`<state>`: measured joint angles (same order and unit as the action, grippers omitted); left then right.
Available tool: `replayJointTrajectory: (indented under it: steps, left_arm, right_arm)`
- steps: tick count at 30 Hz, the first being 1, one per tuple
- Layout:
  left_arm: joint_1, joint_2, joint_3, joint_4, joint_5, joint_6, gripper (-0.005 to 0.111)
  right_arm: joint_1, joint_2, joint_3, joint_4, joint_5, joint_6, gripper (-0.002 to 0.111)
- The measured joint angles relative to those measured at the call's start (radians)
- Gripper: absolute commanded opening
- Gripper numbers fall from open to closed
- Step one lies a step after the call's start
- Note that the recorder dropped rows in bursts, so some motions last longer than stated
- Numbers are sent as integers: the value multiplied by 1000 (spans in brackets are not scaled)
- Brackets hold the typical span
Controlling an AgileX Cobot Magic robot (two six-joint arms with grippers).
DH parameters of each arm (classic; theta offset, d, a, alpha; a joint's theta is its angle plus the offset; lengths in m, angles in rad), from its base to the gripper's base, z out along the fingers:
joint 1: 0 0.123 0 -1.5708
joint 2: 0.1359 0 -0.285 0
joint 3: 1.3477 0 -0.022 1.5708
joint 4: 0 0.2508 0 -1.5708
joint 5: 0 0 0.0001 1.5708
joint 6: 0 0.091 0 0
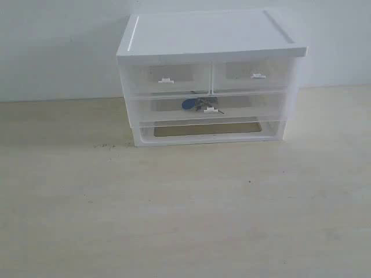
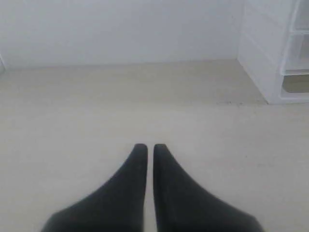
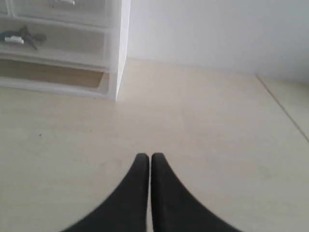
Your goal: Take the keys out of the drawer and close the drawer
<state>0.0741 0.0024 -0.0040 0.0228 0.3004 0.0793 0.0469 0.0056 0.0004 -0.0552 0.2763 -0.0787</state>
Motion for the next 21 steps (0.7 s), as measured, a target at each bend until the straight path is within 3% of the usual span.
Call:
replayJointTrajectory:
  steps: [9, 16, 21]
  left_arm:
    - [0, 0, 0, 7, -315, -3, 4]
    - [0, 0, 0, 12, -564, -315, 4]
    - [0, 21, -14, 213, -821, -584, 4]
  right_arm:
    - [0, -1, 0, -3, -379, 9, 0]
    - [0, -1, 0, 1, -624, 266, 0]
    - [0, 5, -17, -5, -838, 366, 0]
